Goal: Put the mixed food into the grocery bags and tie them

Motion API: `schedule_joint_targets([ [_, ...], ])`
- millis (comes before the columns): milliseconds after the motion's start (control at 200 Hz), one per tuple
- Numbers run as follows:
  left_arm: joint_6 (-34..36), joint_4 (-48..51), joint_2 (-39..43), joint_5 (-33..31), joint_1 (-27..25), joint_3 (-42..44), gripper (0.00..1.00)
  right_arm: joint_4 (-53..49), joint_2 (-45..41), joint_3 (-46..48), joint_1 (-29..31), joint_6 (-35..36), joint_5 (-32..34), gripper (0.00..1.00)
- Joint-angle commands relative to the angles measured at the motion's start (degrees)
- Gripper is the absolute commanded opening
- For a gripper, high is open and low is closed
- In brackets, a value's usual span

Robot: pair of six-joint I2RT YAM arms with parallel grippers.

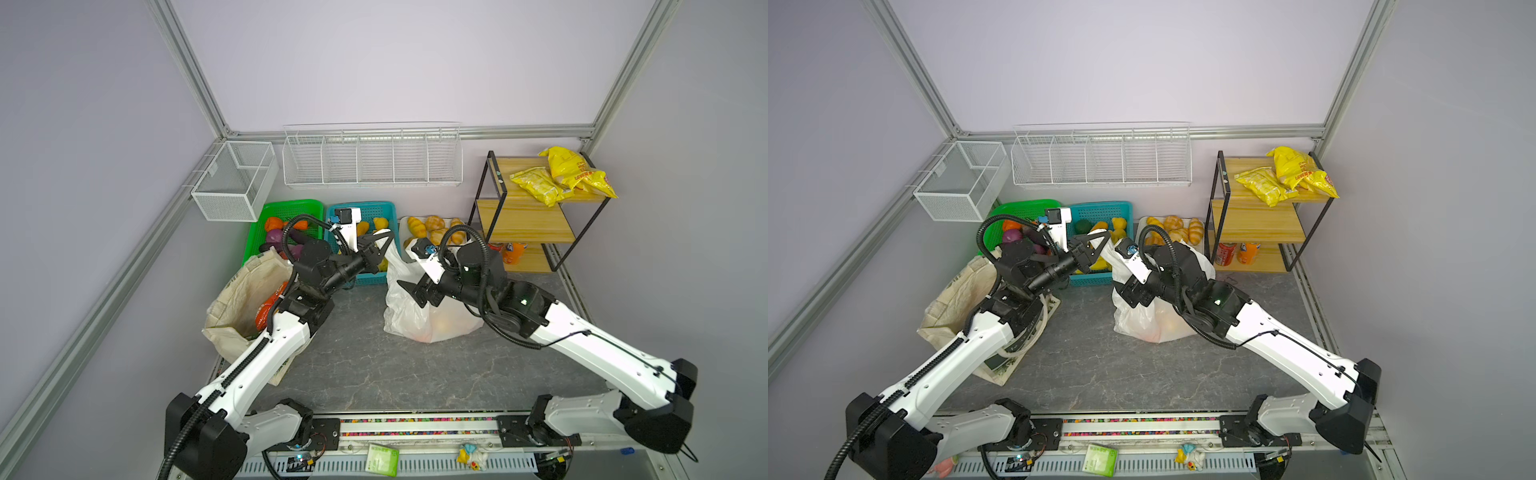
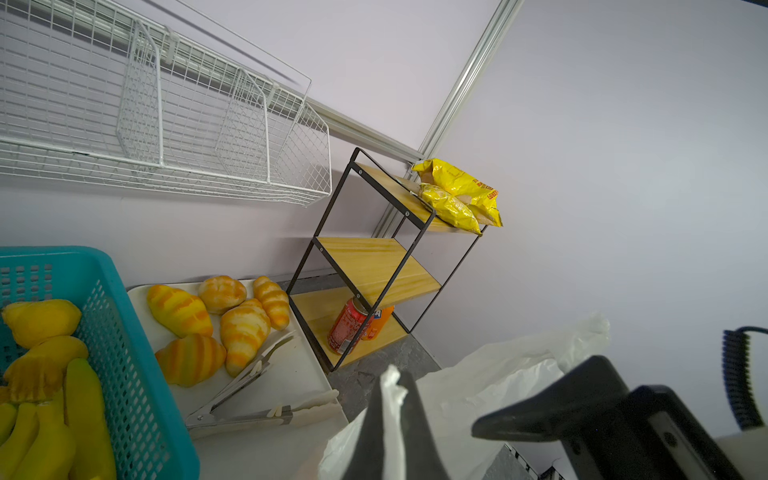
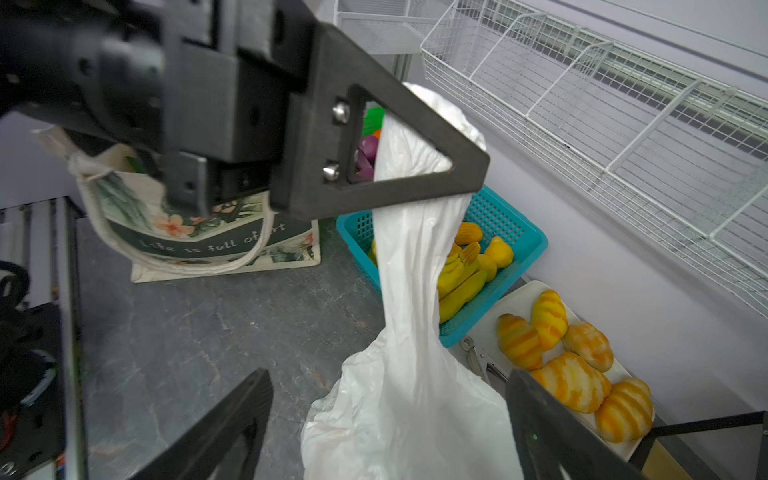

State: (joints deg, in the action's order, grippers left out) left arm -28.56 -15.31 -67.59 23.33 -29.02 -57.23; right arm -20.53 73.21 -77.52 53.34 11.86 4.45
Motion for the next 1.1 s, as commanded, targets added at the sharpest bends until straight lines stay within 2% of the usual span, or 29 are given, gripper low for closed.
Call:
schedule_joint_targets([
  [0,0.92,0.78,-0.52,-0.76,0.58,-2.36,0.00,-9.01,-3.43,-0.49,-0.06,3.21,-7.37,0.92],
  [255,1.12,0.90,-0.34,-1.03,0.89,-1.86,0.00,-11.03,-15.37,9.70,-2.36,1.07,-6.97,0.99],
  [405,1.05,0.64,-1.01,-0.61,1.04,-2.23,0.00,-10.25,-21.95,15.34,-7.51,-3.08,-10.06,0.98],
  [620,0.14,-1.38,-1.49,0.56,1.15,-1.74,0.00,-9.32,-28.54,18.82,-17.87,-8.51,-8.67,0.97],
  [720,0.14,-1.65,-1.72,1.00,1.34,-1.66,0.00,-9.18,-29.25,18.72,-24.57,-11.37,-11.94,0.96],
  [920,-0.55,-3.00,-1.05,1.92,1.98,-0.74,0.00,-5.22,-25.75,19.96,-33.37,-14.36,-12.03,0.99],
  [1095,-1.27,-3.93,-1.18,2.54,2.25,-0.21,0.00,5.80,-19.47,20.56,-35.69,-13.48,-23.65,0.98],
])
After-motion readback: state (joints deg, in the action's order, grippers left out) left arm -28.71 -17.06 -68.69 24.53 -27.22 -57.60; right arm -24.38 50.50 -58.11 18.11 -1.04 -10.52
